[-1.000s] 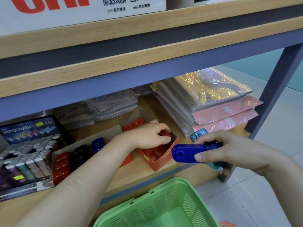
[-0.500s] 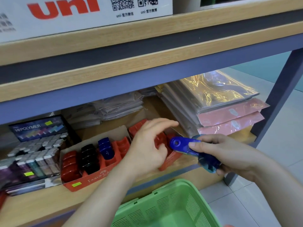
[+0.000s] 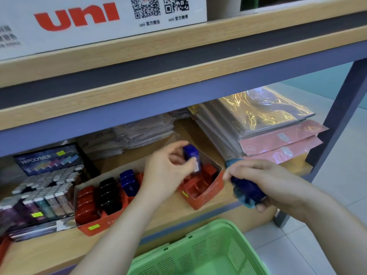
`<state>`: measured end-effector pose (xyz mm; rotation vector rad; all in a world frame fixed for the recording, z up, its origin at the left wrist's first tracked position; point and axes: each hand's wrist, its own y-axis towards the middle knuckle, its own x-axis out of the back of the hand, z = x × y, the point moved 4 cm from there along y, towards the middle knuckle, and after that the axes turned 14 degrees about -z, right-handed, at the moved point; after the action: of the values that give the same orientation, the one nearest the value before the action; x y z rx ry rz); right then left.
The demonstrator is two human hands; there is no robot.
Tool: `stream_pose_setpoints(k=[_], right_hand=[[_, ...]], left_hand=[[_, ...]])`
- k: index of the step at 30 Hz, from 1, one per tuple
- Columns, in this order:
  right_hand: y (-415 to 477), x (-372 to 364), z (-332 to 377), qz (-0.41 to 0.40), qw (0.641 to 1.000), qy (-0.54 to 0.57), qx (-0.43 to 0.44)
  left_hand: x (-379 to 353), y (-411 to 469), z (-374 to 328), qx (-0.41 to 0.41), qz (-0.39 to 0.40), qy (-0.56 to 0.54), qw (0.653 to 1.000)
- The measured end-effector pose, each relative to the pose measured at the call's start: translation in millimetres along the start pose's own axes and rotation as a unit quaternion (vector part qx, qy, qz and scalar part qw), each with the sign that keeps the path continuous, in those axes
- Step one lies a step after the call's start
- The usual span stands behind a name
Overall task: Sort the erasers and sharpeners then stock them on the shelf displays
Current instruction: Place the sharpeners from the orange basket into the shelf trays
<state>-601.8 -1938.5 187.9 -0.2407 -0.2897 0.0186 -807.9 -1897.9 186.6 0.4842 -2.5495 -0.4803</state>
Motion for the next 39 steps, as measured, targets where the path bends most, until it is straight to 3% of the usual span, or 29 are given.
stream_pose_setpoints(k=[2,9,14,19,24,31,35,39], right_hand=[[0,7,1,-0.02,0.999,0.037,-0.013],[0,14,2,-0.038,0.993,0.106,-0.033],[-2,-6,1,0.012,0.993,0.116,-0.029],[-6,-37,6,0.064,0.99,0.121,-0.017],[-10,-60,12,0.094,0.988,0.121,-0.006],[-14,-70,14,0.116,0.984,0.133,-0.007],[-15,-73,13,0.128,0.98,0.152,-0.016],[-15,-76,11,0.128,0.978,0.162,-0.02]], left_hand=[[-8,14,13,0.055,-0.001,0.007,0.998],[-34,16,37,0.066,0.016,0.06,0.996],[21,-1,31,0.048,-0.048,0.063,0.996],[95,-16,44,0.042,-0.099,0.207,0.972],[111,-21,67,-0.008,-0.059,0.343,0.937],[96,-20,62,-0.137,-0.018,0.425,0.895],[97,-14,61,-0.081,0.001,0.392,0.916],[106,-12,63,-0.066,-0.006,0.412,0.909]])
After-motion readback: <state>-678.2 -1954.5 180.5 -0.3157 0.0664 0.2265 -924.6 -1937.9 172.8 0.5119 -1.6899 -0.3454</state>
